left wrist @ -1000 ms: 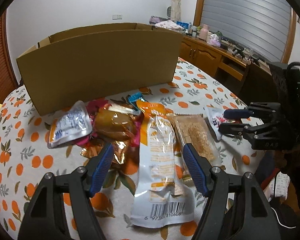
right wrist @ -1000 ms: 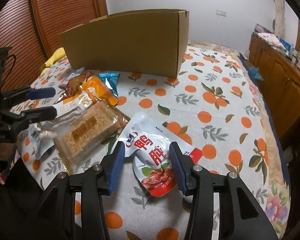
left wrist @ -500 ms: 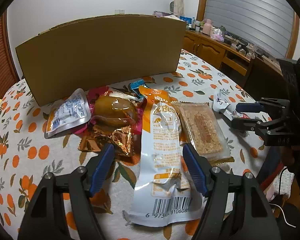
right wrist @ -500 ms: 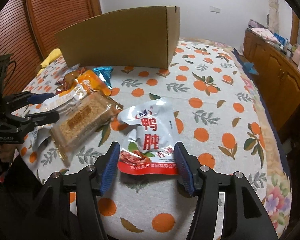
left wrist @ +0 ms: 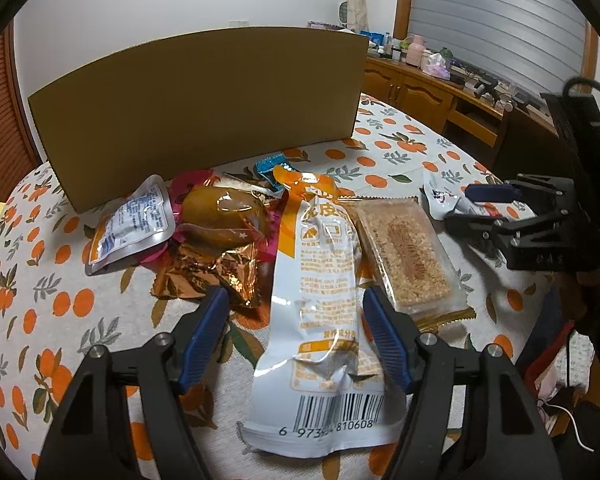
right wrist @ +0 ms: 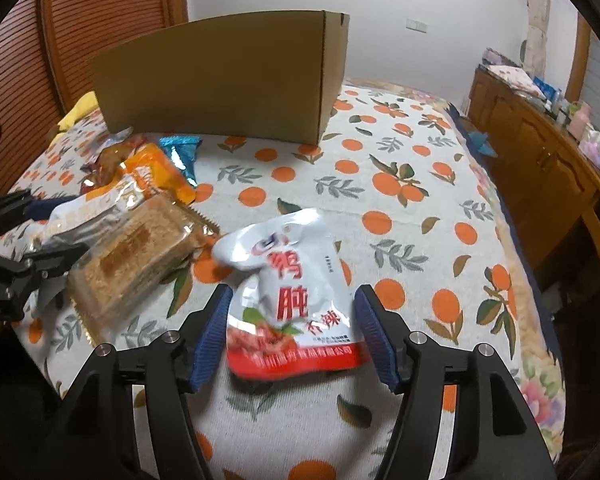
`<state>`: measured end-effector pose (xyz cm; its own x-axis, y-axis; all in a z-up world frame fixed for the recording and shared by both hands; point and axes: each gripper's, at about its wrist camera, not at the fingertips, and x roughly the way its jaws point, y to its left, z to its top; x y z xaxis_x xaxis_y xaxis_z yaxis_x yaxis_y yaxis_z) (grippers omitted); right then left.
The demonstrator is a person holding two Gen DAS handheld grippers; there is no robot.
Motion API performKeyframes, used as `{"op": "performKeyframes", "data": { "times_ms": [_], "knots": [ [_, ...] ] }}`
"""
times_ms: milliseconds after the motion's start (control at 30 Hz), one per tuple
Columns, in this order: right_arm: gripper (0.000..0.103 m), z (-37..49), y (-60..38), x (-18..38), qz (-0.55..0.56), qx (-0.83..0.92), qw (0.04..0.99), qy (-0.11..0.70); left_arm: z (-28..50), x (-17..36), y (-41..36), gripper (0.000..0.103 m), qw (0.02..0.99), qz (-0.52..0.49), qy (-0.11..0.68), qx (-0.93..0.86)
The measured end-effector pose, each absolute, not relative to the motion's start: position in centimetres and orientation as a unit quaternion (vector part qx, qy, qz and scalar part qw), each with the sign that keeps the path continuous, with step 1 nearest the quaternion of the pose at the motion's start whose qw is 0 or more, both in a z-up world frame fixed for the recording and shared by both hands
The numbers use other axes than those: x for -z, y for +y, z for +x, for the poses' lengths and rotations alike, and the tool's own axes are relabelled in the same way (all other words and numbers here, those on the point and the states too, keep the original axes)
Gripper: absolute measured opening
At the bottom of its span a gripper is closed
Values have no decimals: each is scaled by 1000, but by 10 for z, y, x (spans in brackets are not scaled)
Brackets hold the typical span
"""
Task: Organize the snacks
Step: 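Grasp white-orange barcode bag with left gripper while right grasps red-label pouch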
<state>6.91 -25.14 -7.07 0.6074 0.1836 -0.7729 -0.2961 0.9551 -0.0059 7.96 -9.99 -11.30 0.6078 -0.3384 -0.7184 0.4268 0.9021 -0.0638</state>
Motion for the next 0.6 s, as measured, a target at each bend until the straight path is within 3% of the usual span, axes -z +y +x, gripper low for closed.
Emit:
{"op": "performKeyframes", "data": {
  "times_ms": [367, 600],
  "knots": [
    [74, 74, -256, 73, -57, -125, 900, 414, 72, 110, -103, 31, 893, 58, 380, 236],
    [75, 76, -257, 72, -62, -128, 896, 420, 68, 101, -100, 30, 897, 51, 371, 236]
  ]
}}
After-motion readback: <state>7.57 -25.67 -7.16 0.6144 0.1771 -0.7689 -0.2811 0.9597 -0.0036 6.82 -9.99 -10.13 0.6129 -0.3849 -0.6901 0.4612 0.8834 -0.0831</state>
